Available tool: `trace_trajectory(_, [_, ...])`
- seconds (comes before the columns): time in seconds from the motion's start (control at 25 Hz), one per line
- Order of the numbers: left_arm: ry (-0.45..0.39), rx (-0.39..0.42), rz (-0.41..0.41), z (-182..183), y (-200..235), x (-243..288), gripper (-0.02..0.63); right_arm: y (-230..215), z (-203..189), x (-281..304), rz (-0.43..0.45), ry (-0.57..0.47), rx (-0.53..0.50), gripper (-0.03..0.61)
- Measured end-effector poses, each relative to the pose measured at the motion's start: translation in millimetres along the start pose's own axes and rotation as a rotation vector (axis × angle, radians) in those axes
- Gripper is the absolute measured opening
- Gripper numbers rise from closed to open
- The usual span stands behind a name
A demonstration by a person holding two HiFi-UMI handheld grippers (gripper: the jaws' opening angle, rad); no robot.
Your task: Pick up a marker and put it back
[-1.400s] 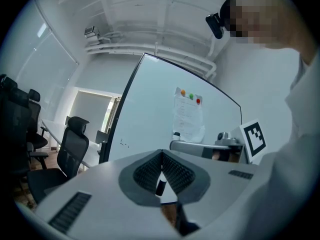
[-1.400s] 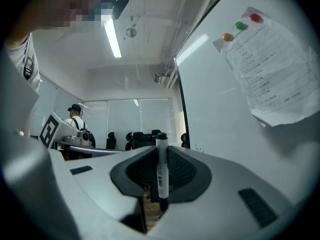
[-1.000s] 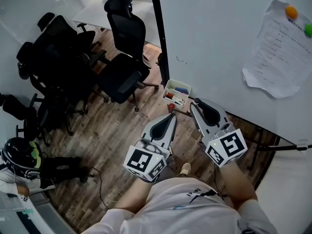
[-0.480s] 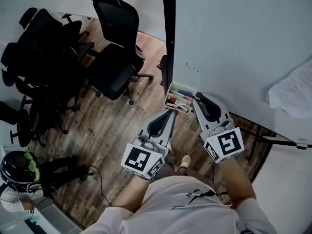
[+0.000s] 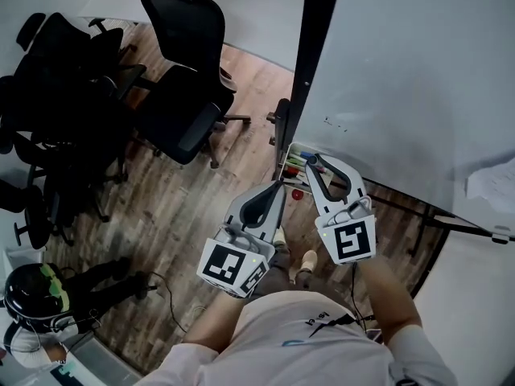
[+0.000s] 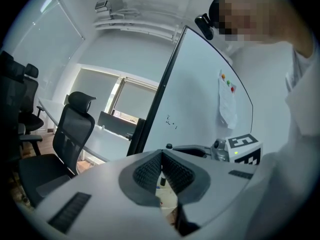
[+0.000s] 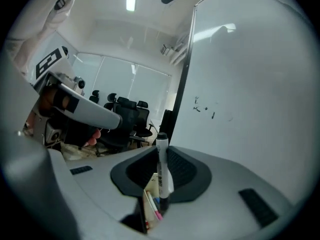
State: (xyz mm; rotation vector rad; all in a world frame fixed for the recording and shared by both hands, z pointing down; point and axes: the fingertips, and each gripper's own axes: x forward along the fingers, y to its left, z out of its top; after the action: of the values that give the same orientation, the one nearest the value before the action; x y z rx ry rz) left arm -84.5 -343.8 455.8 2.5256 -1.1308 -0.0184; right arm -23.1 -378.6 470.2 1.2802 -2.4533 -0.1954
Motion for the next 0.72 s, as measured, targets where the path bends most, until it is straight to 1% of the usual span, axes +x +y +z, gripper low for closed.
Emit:
trace_trajectory(0.12, [0.006, -0.009, 0.002, -3, 10, 0, 0.011, 7, -13, 13, -0.008, 0.058, -0.032, 0.072])
trace_trajectory(0.24, [0.013, -0.016, 0.001, -5, 18, 0, 0.011, 10, -27, 22, -0.019, 0.099, -0.026, 0.072])
trace_trajectory(0.4, [0.022, -0.019, -0.003, -8, 24, 3, 0.011, 13, -46, 33, -0.032, 0.134, -0.009, 0.072])
trace_trajectory(0.48, [0.026, -0.021, -0.003, -9, 26, 3, 0.011, 16, -54, 36, -0.035, 0.147, -0.025, 0.072])
trace_trajectory(0.72, [0.027, -0.025, 0.003, -8, 31, 2, 0.011, 29, -59, 48, -0.002, 0.168, -0.061, 0.072])
